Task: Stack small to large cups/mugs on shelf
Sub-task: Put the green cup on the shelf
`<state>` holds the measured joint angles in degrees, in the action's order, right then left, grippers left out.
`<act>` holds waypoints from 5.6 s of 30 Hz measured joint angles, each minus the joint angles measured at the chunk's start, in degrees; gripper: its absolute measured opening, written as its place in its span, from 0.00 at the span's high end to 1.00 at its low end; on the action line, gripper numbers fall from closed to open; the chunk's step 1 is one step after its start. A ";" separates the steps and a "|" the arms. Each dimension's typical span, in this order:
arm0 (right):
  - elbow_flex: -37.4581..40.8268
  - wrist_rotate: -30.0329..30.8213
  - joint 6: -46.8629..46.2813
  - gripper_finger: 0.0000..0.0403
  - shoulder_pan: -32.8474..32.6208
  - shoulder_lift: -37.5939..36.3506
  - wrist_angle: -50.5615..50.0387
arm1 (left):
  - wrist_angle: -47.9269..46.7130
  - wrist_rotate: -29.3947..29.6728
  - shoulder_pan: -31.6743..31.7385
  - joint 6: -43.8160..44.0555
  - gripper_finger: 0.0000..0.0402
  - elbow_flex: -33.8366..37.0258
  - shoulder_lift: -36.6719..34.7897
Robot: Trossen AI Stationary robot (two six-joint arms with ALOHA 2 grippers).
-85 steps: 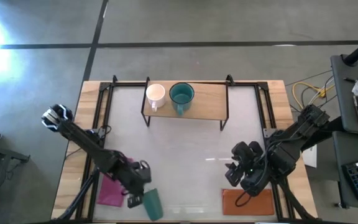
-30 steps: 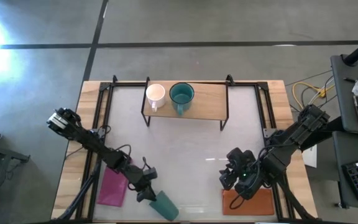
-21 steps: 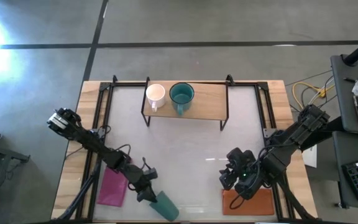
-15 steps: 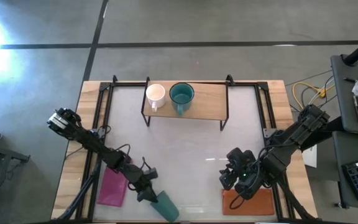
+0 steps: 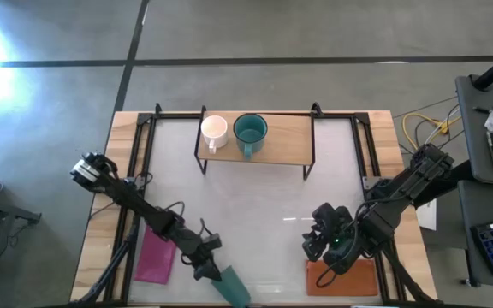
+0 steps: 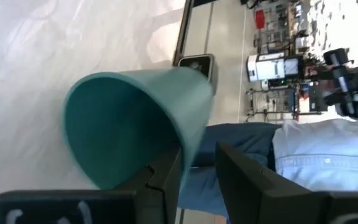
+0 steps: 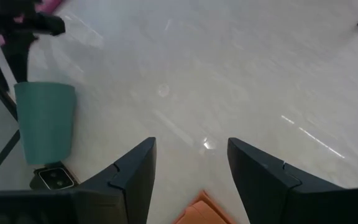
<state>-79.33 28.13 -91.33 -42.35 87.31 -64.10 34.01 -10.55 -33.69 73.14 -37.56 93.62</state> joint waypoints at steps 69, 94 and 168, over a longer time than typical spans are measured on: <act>-0.02 35.33 -13.23 0.86 14.57 -11.40 -14.53 | -91.89 10.50 47.38 -84.21 1.00 -93.94 20.81; 6.50 -14.24 33.42 0.98 62.14 -18.95 15.23 | -87.25 6.30 47.41 -93.02 1.00 -93.66 23.32; 20.16 -15.03 31.34 0.98 62.50 -24.26 24.47 | -76.64 6.68 45.46 -93.04 0.89 -88.98 24.26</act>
<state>-59.17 13.09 -59.99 20.15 63.05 -39.63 -42.63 -3.88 11.77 -19.90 -126.54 117.89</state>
